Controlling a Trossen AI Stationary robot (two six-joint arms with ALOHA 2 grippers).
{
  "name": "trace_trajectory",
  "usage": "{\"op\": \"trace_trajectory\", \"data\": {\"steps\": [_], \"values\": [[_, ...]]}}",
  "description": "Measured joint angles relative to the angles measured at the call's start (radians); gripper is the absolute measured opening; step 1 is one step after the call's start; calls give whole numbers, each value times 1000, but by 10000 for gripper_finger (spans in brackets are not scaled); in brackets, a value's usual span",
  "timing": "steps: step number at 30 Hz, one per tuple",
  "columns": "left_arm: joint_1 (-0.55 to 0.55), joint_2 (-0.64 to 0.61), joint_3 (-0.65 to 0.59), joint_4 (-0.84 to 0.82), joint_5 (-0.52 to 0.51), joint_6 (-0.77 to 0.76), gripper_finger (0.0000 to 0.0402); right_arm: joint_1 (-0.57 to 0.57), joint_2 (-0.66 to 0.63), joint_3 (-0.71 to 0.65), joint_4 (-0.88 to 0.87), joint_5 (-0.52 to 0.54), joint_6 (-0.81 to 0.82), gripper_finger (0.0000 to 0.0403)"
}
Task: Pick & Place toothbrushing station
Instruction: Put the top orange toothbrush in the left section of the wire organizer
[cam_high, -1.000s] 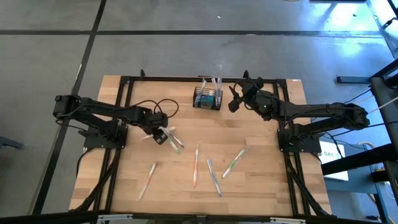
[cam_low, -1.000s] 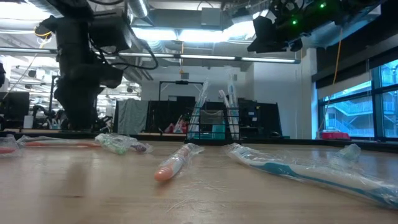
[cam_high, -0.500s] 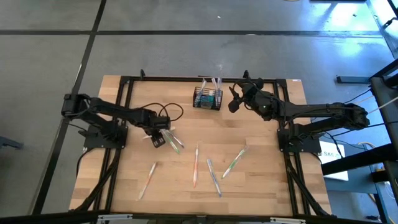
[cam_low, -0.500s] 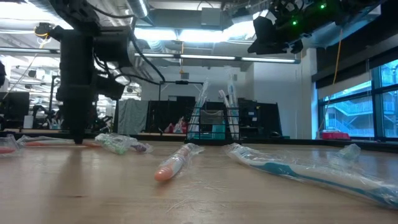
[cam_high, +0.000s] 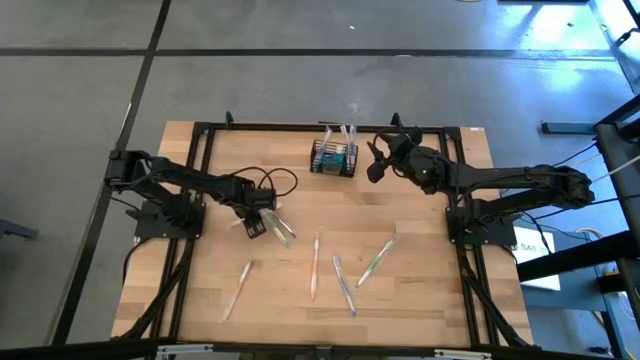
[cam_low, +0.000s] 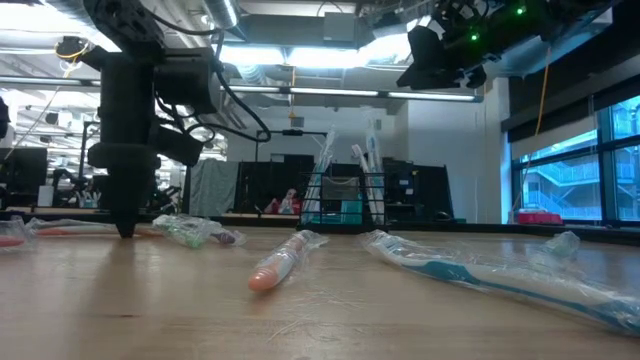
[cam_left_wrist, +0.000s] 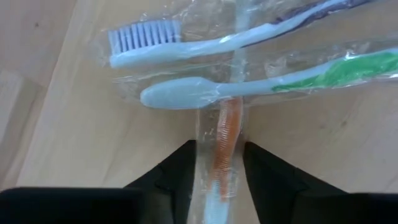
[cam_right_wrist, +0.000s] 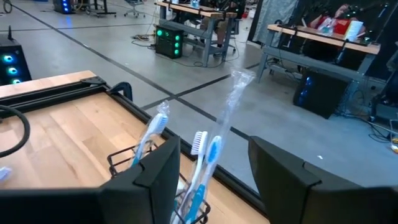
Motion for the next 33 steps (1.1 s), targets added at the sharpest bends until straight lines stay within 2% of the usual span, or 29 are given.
{"op": "trace_trajectory", "data": {"steps": [10,14,18,28,33], "values": [[-1,-5,0,4,16,10,32,0,0,0,0,-18,1,192],[0,-18,17,-34,69,-31,16,0,0,0,0,-18,1,192],[0,-23,73,-130,115,-51,20,0,0,0,-1,-18,0,192],[44,-23,157,-186,461,-69,21,0,0,0,-2,-21,0,192],[87,-24,167,-193,600,-61,21,0,0,0,-2,-21,0,191]]}}
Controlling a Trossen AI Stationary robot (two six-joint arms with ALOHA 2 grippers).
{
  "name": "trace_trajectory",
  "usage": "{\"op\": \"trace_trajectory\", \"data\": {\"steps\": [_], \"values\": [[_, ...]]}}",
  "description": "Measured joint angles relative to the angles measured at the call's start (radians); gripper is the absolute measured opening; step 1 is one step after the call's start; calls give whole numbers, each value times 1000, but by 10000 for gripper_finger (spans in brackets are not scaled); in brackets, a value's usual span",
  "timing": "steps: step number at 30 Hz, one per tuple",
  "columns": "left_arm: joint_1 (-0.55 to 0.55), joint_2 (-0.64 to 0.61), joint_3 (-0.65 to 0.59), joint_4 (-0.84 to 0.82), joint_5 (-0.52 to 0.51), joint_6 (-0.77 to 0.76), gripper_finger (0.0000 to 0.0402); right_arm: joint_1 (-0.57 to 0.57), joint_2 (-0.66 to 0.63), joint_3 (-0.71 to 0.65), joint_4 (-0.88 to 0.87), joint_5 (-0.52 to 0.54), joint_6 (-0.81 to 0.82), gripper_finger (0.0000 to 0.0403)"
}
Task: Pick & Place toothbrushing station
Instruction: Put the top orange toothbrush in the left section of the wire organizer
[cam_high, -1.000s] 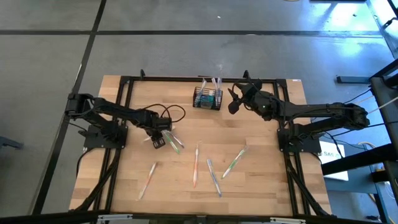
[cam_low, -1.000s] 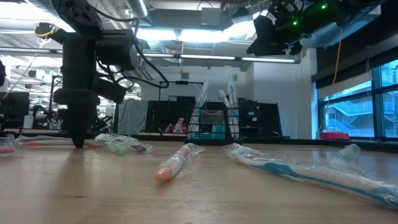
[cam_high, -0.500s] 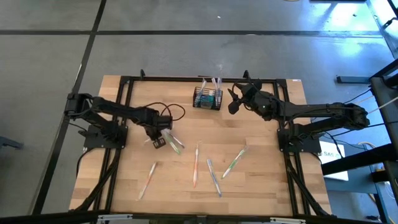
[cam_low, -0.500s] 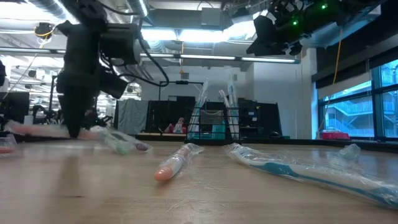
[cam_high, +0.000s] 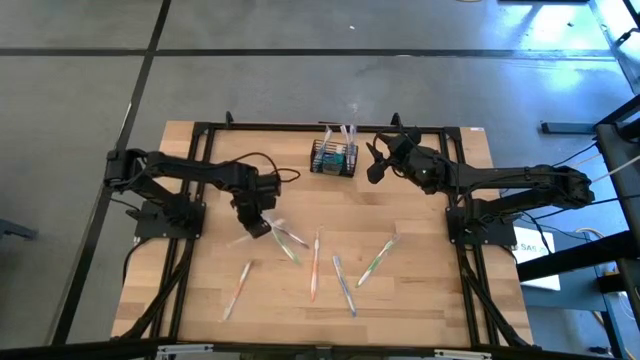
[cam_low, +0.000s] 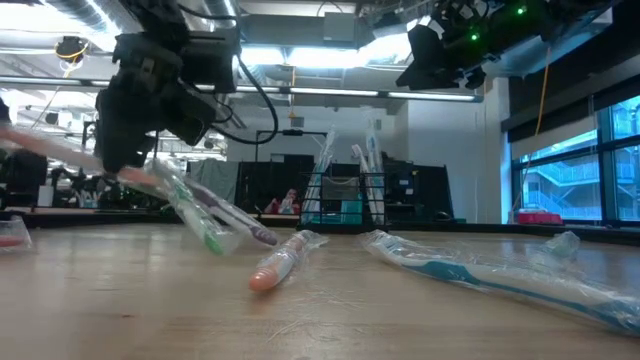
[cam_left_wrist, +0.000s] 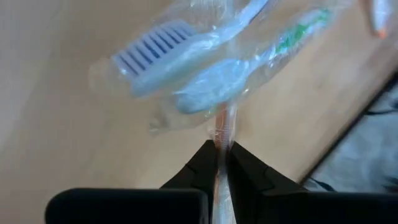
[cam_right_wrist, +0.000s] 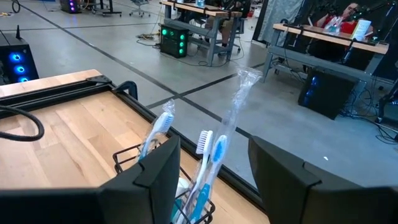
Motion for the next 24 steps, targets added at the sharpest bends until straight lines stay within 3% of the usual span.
{"op": "trace_trajectory", "data": {"steps": [10,14,19,24], "values": [[104,-1,0,-9,76,54,21,0,0,0,0,0,0,191],[140,-1,1,-12,201,100,21,0,0,0,0,0,0,191],[163,-2,1,-27,455,158,21,0,0,0,-5,0,0,191],[179,-2,2,-30,481,151,22,0,0,0,-5,0,0,191]]}}
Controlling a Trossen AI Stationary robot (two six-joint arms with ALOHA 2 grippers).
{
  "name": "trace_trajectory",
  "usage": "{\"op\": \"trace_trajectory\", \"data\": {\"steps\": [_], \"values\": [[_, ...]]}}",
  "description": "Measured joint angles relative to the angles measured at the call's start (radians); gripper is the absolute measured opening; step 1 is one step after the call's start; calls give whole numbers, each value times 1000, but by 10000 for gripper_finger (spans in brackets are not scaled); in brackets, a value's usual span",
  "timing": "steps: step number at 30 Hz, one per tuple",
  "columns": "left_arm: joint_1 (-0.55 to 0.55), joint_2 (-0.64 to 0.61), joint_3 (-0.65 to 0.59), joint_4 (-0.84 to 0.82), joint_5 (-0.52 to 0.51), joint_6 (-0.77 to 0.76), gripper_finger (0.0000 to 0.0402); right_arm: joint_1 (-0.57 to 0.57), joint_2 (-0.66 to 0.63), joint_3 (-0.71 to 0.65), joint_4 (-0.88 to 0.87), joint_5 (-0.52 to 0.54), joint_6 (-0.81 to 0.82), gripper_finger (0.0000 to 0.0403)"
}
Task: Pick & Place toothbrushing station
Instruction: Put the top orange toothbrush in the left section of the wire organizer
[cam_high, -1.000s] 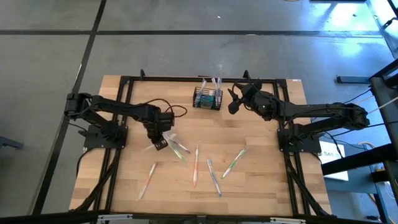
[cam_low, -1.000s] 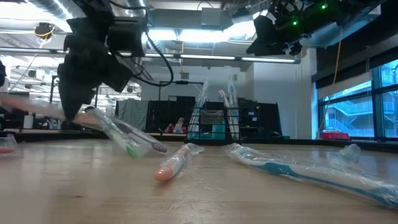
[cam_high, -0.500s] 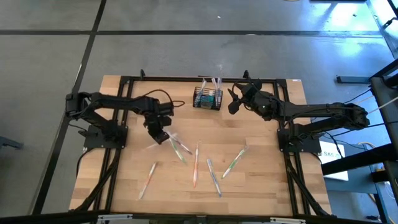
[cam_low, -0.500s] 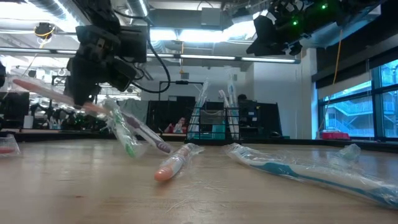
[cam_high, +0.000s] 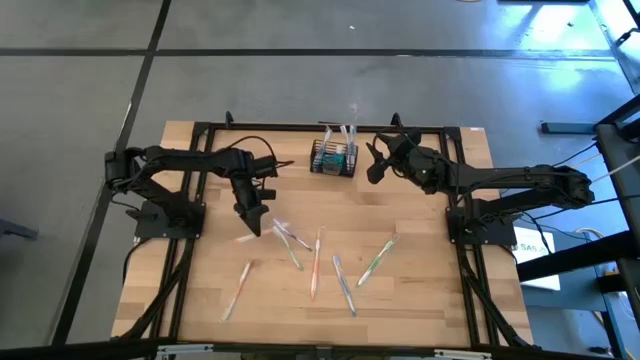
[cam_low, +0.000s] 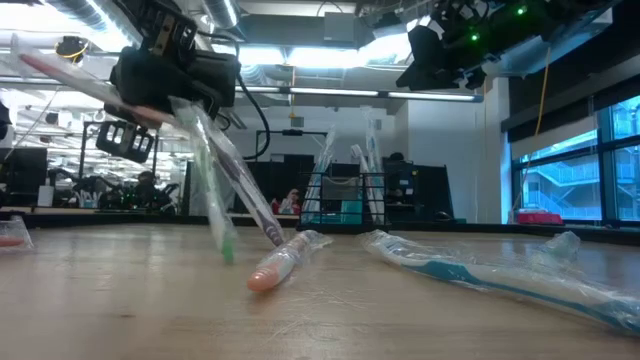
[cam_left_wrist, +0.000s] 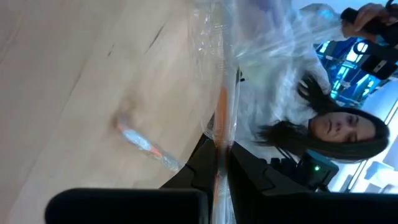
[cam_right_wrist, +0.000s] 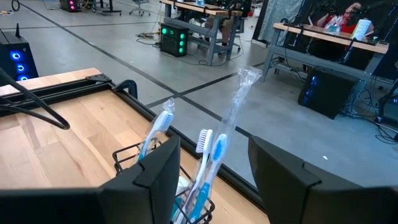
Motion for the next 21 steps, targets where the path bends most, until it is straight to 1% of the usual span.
{"op": "trace_trajectory", "data": {"steps": [3,7,14,18,21], "values": [[11,0,0,0,8,10,22,0,0,0,0,0,0,191],[33,0,0,6,-22,26,22,0,0,0,0,0,0,191],[98,0,0,3,-9,37,22,0,0,0,-1,0,0,191],[126,0,0,5,84,110,22,0,0,0,-1,0,2,191],[138,0,0,12,121,139,22,0,0,0,-1,0,4,191]]}}
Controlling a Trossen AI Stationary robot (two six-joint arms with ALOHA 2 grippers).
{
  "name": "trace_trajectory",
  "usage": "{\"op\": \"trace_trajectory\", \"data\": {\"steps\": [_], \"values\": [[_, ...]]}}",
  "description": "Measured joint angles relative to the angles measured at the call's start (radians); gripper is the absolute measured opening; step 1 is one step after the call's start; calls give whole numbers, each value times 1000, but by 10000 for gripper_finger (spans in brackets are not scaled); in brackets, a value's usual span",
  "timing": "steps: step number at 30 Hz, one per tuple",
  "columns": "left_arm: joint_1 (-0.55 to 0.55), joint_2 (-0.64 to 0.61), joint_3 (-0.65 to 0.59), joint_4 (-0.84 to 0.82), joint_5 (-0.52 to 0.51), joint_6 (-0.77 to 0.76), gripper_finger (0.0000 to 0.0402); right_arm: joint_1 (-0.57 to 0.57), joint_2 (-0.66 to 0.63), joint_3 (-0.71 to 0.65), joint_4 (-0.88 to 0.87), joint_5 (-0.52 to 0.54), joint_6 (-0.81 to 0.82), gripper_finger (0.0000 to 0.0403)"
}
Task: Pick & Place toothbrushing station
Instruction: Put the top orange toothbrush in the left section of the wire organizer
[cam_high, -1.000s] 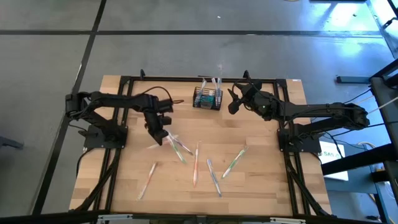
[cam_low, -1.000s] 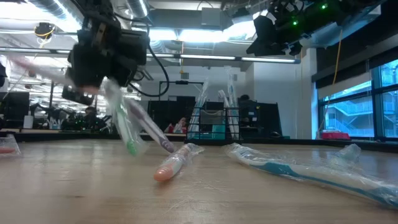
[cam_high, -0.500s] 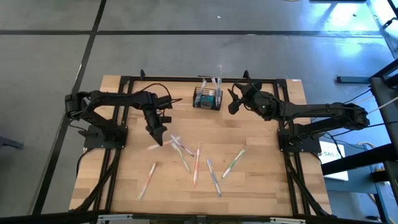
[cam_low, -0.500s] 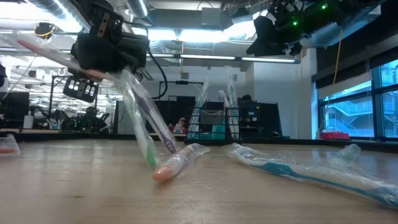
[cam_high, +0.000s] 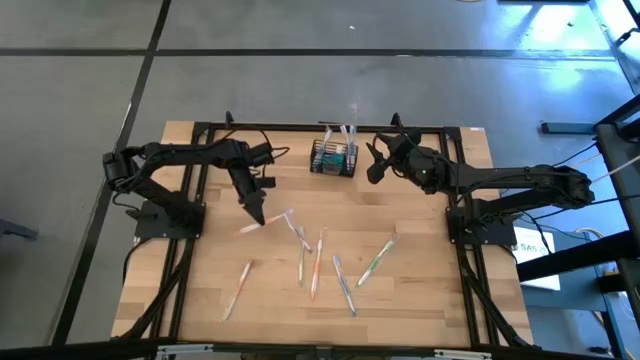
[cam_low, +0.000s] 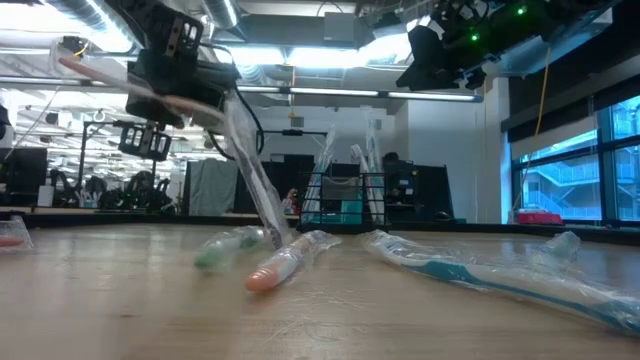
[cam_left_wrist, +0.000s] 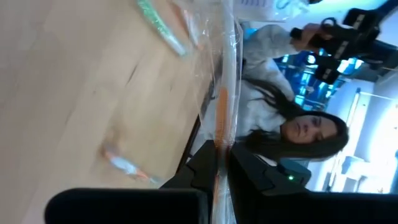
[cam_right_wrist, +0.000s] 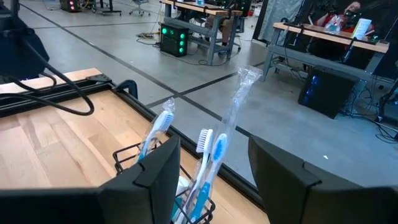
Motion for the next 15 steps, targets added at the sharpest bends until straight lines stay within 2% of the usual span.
{"op": "trace_trajectory", "data": {"steps": [5,15], "values": [[15,0,0,48,12,29,22,0,0,0,0,0,1,191],[86,0,0,405,-10,35,22,0,0,0,-16,0,25,191]]}}
